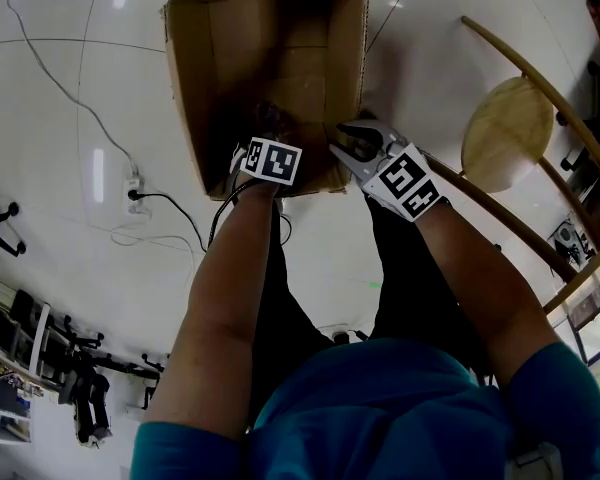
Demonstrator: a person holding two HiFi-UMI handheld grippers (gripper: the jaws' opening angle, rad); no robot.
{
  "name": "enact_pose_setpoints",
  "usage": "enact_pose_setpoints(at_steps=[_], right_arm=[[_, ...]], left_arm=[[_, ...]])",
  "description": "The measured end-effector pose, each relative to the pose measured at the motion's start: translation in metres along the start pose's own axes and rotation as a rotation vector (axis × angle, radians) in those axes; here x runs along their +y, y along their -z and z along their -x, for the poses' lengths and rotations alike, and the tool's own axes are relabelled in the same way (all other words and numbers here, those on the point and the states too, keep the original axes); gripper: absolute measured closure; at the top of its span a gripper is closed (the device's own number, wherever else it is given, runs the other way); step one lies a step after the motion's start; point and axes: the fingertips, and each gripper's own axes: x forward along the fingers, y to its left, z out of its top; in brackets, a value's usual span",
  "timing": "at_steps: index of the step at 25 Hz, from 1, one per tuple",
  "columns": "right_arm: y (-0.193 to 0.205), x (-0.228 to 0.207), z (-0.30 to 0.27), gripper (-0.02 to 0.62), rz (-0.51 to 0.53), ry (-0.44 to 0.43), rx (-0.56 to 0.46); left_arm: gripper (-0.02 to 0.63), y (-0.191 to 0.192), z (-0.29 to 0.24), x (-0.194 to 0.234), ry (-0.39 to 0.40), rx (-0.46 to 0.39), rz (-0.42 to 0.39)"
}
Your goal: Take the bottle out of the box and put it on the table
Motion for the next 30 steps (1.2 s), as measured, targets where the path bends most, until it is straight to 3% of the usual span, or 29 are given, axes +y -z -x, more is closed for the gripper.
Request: enact_pose_setpoints(at_steps=[3,10,15,21,24,28,30], right_arm=[[-0.006,0.003,0.001,0.477,0.000,-0.001,-0.001],[-0.015,0.009,0.008,0.477,0.019,-0.009,-0.010],[-0.039,0.022,0.019,0.477,0.048,-0.006,-0.023],[-0.078,0.056,0.057,0.477,0.095,-0.003,-0.057],[-0.123,0.087,0.105,0.477,0.130,-0.001,-0.078],[-0.253,0.164,0.225,0.477,0.220,0.010,-0.102],[-0.274,0.202,0.271,0.477,0.258,0.001,-0.124]], left_arm=[[0.286,0.003,0.002,-0.003,0.022,0.033,-0.006],[0.316,-0.006,0.028,0.009,-0.029,-0.010,-0.023],[0.325,-0.018,0.073,0.008,-0.033,-0.067,-0.050],[0.327,-0.017,0.147,-0.023,-0.008,-0.136,-0.064],[0.327,-0.014,0.215,-0.050,-0.003,-0.178,-0.071],[0.328,-0.016,0.400,-0.098,-0.008,-0.285,-0.104],[0.328,-0.007,0.456,-0.128,-0.031,-0.351,-0.138]])
